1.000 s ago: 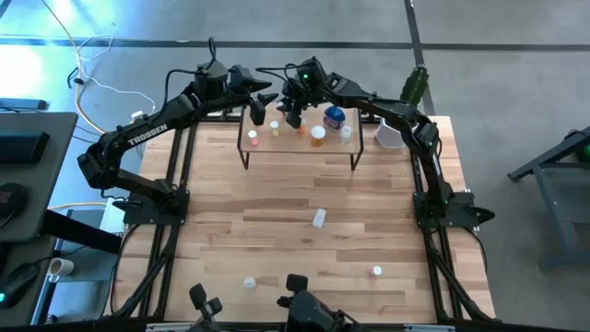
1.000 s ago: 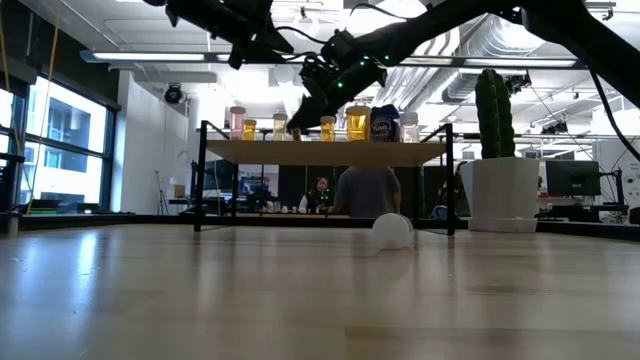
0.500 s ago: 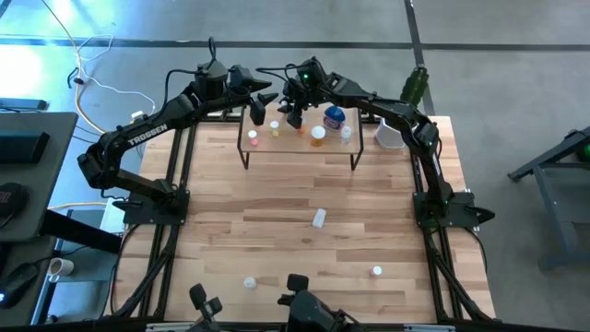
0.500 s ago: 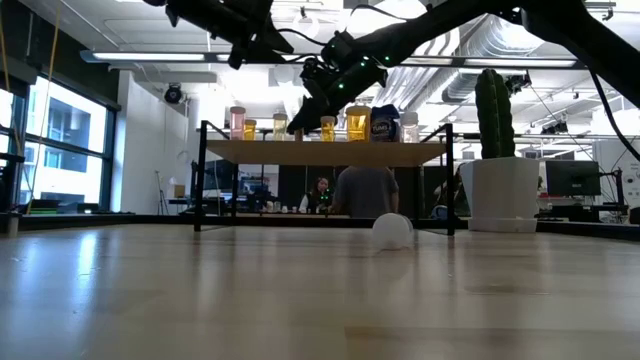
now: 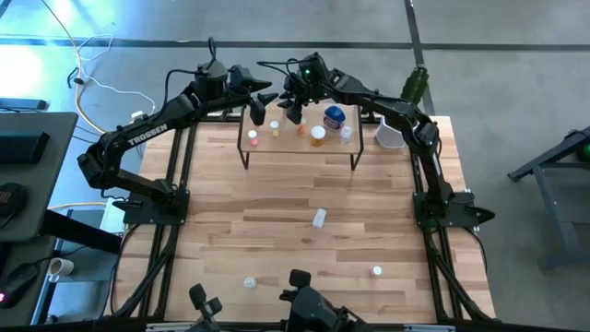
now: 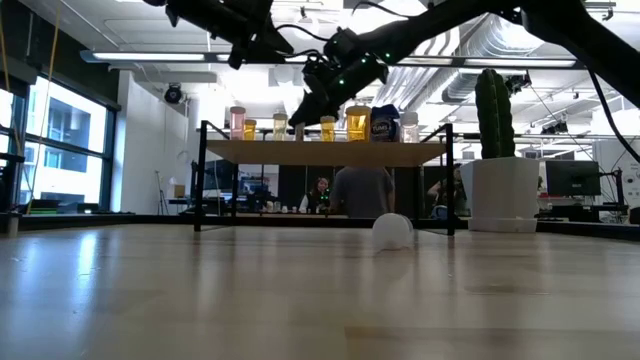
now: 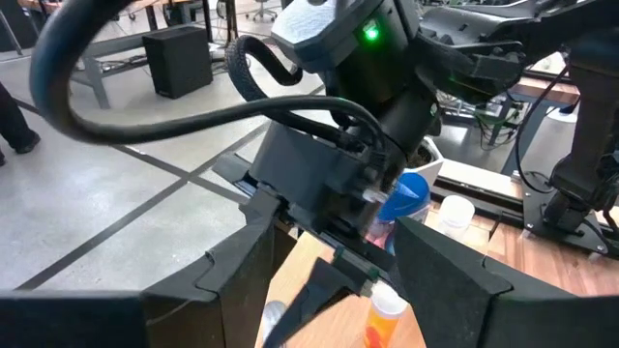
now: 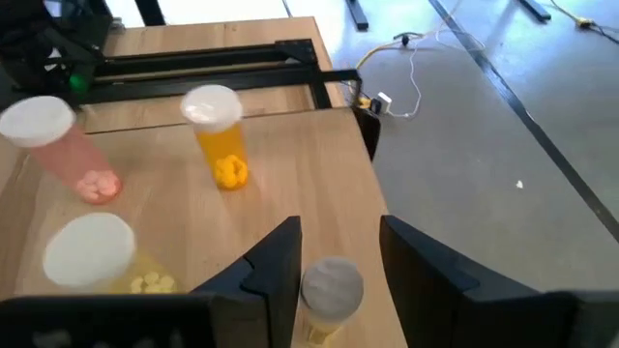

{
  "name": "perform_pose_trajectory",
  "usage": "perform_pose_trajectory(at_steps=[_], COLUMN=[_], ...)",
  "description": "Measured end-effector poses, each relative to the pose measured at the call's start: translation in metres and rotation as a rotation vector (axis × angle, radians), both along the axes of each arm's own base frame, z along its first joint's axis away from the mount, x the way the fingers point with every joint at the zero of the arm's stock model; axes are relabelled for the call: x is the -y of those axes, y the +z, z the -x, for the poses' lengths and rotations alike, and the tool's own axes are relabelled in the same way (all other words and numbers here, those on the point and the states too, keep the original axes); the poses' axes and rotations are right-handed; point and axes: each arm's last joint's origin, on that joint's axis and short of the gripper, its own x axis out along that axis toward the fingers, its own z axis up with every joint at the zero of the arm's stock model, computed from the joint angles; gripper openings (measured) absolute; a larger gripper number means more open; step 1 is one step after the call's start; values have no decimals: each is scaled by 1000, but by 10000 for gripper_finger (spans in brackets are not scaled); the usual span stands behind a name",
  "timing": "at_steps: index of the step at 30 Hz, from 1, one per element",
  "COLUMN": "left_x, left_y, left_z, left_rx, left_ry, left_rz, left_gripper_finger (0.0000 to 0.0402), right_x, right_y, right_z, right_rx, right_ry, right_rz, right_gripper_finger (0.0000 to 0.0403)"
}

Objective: Pick and place medicine bottles onto shelf by color
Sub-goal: Put the white yellow pill bottle on the shelf

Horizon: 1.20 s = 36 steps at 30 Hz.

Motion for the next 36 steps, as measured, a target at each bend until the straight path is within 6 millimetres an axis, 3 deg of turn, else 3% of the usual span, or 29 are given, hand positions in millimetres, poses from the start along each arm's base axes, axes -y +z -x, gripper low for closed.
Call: perform_pose_trajectory(at_steps=[30,36], left_x=[0,0], left_y=[0,0], left_z=[0,0], left_rx=[-14,-14], left_ry=[-7,-7], left_rz=[-20,-20], left_gripper_finger=[204,204], right_x=[-5,-5], right_y=[16,38], right_z=[5,9], right_rx=[36,88], right_ry=[1,46], right_rz=[-3,19], right_gripper_finger=[134,134])
